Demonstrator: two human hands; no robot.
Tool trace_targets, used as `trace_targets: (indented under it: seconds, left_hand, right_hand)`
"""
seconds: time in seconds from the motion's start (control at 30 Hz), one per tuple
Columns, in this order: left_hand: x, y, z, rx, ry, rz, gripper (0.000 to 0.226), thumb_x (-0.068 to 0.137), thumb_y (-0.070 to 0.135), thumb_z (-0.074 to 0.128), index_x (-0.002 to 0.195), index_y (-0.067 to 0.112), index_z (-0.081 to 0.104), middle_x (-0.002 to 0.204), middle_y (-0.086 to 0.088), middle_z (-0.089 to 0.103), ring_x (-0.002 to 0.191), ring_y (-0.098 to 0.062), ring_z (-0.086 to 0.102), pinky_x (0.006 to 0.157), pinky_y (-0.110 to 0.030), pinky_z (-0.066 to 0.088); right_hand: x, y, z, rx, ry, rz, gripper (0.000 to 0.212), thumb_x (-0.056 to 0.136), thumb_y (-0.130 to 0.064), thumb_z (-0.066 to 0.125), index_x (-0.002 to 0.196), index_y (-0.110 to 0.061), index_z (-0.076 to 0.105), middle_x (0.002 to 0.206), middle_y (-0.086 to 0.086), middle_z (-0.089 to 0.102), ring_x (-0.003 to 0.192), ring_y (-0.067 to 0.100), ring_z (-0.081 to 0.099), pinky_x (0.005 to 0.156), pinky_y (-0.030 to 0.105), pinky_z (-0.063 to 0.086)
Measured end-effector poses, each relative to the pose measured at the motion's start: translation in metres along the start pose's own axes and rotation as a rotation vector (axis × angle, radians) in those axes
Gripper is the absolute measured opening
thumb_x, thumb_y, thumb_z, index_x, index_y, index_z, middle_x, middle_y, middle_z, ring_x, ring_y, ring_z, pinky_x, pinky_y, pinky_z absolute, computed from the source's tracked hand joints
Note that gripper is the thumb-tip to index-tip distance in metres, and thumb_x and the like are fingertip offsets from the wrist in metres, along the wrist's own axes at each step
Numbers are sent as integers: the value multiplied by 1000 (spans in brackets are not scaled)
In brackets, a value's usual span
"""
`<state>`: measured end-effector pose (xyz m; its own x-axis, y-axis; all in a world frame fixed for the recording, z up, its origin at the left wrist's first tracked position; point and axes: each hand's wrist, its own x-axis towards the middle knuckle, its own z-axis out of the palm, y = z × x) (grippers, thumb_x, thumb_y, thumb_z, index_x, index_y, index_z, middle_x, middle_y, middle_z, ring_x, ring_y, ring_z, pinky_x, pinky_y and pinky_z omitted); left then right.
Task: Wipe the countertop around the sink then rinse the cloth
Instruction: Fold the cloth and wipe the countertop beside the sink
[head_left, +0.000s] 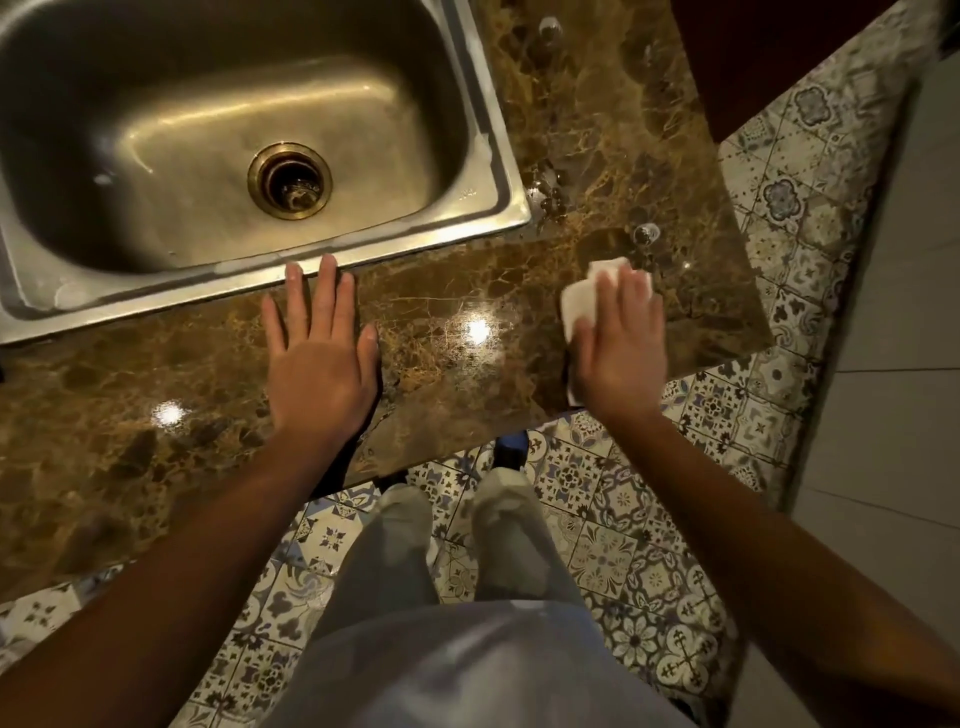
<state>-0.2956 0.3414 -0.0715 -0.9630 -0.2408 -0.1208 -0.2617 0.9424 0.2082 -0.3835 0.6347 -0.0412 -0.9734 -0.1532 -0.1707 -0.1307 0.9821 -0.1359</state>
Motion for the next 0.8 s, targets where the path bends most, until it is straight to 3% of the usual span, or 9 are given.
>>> trace_targets:
  seconds: [0.13, 0.27, 0.33, 0.43, 0.53, 0.67, 0.8]
  left_hand:
    - [0, -1, 0, 4, -2, 7, 64, 110, 46, 17, 166, 14, 15, 176, -3, 2, 162, -31, -7, 128, -60, 1]
    - [9, 28, -2, -31, 14, -102, 70, 108, 53, 27, 162, 8, 25, 175, -9, 8, 162, -31, -1, 128, -59, 2]
    - [25, 61, -1, -46, 63, -71, 67, 108, 49, 32, 160, 6, 31, 173, -13, 15, 161, -33, 6, 128, -60, 9]
    - [56, 111, 5, -56, 114, -6, 62, 107, 38, 35, 160, 6, 31, 171, -16, 22, 160, -37, 13, 126, -61, 15]
    - [86, 151, 12, -25, 77, -15, 64, 105, 38, 30, 162, 9, 26, 172, -13, 19, 161, -33, 10, 127, -59, 12]
    - [99, 165, 19, 41, 52, -44, 65, 106, 45, 26, 163, 14, 24, 173, -11, 18, 161, -32, 11, 128, -58, 9]
    - [97, 164, 21, 64, 82, -19, 63, 109, 45, 24, 164, 12, 23, 173, -12, 18, 161, -33, 10, 127, -59, 9]
  right_hand:
    - [36, 4, -5, 23, 57, 25, 59, 107, -34, 28, 157, -3, 31, 166, 23, 26, 157, 38, 17, 127, 53, 15]
    - [94, -27, -2, 50, 83, -137, 61, 106, -34, 27, 161, -9, 25, 168, 19, 22, 158, 34, 14, 129, 49, 13]
    - [110, -35, 0, 31, 79, -198, 61, 106, -34, 24, 162, -10, 22, 169, 19, 19, 159, 34, 11, 129, 49, 12]
    - [92, -22, 3, 37, 58, -270, 59, 108, -31, 24, 161, -6, 24, 169, 22, 16, 159, 37, 9, 128, 52, 11]
    - [44, 24, 1, 33, -17, -322, 59, 108, -31, 24, 161, -5, 21, 170, 22, 11, 159, 37, 5, 129, 51, 10]
    - [46, 72, -6, 68, -6, -186, 60, 109, -35, 27, 161, -6, 22, 170, 20, 12, 159, 36, 4, 128, 54, 8]
    - [102, 74, -15, 28, -3, -153, 63, 106, -35, 27, 161, -6, 23, 170, 21, 14, 159, 37, 8, 128, 53, 8]
